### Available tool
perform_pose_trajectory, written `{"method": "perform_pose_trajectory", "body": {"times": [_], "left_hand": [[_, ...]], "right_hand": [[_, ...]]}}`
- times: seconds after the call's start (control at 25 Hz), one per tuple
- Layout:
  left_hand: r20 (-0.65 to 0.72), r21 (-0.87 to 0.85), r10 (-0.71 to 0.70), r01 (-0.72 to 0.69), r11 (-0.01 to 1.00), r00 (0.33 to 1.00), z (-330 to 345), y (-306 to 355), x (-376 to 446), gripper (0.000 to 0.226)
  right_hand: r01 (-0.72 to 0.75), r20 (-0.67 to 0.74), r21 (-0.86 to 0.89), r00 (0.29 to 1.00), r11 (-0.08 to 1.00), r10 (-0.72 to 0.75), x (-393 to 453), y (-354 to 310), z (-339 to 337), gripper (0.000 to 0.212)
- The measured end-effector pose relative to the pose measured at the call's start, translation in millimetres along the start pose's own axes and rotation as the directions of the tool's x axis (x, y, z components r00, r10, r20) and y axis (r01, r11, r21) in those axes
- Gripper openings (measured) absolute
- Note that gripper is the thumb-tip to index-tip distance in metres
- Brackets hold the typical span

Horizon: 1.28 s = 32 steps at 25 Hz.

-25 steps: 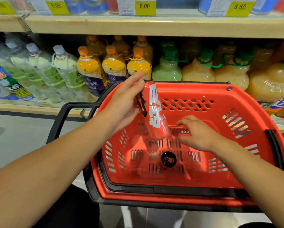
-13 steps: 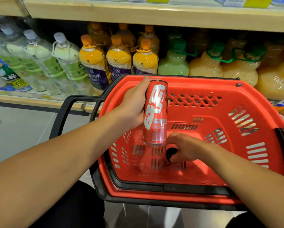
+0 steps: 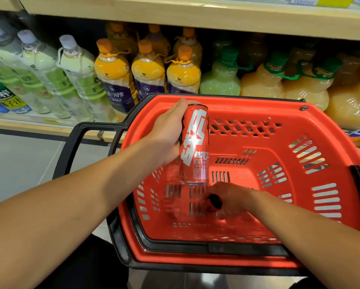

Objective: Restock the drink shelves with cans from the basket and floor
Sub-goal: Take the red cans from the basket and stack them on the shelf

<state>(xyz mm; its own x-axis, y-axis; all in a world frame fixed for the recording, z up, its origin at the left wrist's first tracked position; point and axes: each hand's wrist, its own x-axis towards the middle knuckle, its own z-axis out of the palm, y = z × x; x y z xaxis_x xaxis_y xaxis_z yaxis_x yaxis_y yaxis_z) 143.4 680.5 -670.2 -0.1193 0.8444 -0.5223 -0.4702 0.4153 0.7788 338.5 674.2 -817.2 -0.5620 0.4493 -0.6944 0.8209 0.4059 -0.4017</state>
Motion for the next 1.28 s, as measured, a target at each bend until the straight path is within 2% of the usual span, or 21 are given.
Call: {"method": "perform_pose_trajectory", "body": {"times": [0.08,0.2,0.32,0.4,0.52,0.56,0.72,0.88,1.04,1.16,1.28], "left_hand": [[-0.015,0.027,0.019,-0.019,0.999,1.000,-1,-1,2,0.044],[-0.033,0.042,0.037,-0.035,0.998,0.999,-3,-2,4,0.044],[-0.058,0.089,0.038,-0.032,0.995,0.998,-2,0,1,0.047],[-0.017,0.166,0.059,-0.055,0.985,0.998,-4,2,1,0.047],[0.088,0.224,0.139,-0.155,0.962,0.986,-7,1,-1,0.025],[0.095,0.235,0.165,-0.183,0.955,0.982,-9,2,-2,0.024],[0.111,0.264,0.226,-0.248,0.932,0.968,-12,8,-6,0.040],[0.098,0.216,0.309,-0.323,0.921,0.946,-10,18,-13,0.031],[0.109,0.120,0.393,-0.405,0.907,0.913,-3,34,-24,0.034],[0.136,0.107,0.433,-0.448,0.888,0.891,7,56,-31,0.038],[0.181,0.041,0.497,-0.511,0.858,0.849,20,89,-38,0.029]], "right_hand": [[-0.023,-0.072,0.018,0.997,1.000,0.024,-5,-1,-5,0.055],[-0.008,-0.307,0.006,0.952,1.000,0.009,-11,-4,-14,0.050],[-0.025,-0.510,-0.013,0.860,1.000,0.015,-23,-15,-34,0.045],[-0.024,-0.612,0.060,0.789,0.998,0.056,-34,-23,-54,0.053],[0.057,-0.734,0.177,0.673,0.983,0.093,-56,-31,-79,0.067],[0.077,-0.762,0.193,0.640,0.978,0.100,-62,-32,-85,0.065],[0.228,-0.833,0.326,0.528,0.917,0.165,-82,-35,-108,0.036],[0.415,-0.861,0.440,0.448,0.797,0.242,-100,-38,-126,0.040],[0.551,-0.911,0.412,0.273,0.726,0.310,-117,-56,-143,0.044],[0.570,-0.935,0.354,0.200,0.742,0.293,-133,-75,-168,0.042],[0.558,-0.957,0.290,0.150,0.778,0.249,-156,-94,-205,0.040]]}}
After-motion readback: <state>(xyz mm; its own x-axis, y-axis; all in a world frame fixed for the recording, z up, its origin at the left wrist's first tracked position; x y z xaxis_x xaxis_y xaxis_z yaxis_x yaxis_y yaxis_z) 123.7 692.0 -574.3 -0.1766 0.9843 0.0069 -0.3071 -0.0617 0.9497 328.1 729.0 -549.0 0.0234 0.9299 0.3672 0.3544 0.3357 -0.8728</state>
